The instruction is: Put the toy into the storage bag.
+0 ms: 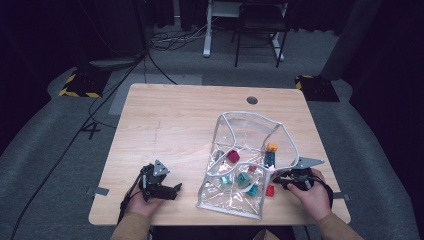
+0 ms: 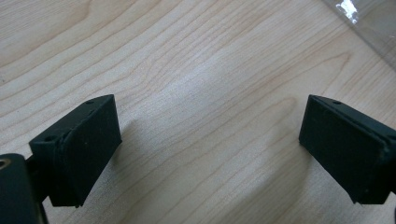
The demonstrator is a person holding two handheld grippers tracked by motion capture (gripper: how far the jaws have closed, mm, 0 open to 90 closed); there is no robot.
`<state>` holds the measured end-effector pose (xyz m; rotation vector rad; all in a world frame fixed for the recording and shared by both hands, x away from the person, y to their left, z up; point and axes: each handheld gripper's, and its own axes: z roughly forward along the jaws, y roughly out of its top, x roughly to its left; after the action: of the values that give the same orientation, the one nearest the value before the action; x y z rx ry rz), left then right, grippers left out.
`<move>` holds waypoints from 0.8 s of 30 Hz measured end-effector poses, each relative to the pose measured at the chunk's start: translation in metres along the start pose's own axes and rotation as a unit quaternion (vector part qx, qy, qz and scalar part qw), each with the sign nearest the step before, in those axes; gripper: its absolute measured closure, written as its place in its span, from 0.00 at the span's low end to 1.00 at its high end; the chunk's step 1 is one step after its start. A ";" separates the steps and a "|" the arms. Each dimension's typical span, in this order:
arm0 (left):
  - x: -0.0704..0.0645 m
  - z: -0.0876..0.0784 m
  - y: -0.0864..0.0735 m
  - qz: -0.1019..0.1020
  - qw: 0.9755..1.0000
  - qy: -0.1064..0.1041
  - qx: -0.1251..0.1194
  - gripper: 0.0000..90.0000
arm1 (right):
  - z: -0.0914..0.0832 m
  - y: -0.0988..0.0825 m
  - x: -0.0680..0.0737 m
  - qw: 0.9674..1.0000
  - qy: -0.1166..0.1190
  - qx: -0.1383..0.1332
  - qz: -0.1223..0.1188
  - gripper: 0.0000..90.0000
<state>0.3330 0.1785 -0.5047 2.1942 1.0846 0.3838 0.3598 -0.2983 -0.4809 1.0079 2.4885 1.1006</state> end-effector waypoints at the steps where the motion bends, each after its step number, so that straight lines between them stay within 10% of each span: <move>1: 0.000 0.000 0.000 0.001 1.000 0.000 -0.001 0.06 | -0.002 0.000 0.000 1.000 0.000 0.000 0.003 0.75; 24: 0.000 0.000 0.000 0.000 1.000 0.000 -0.001 0.06 | -0.086 0.011 -0.007 0.999 -0.017 -0.037 0.027 0.75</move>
<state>0.3330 0.1785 -0.5047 2.1936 1.0831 0.3842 0.3306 -0.3461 -0.4144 1.0685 2.3887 1.1705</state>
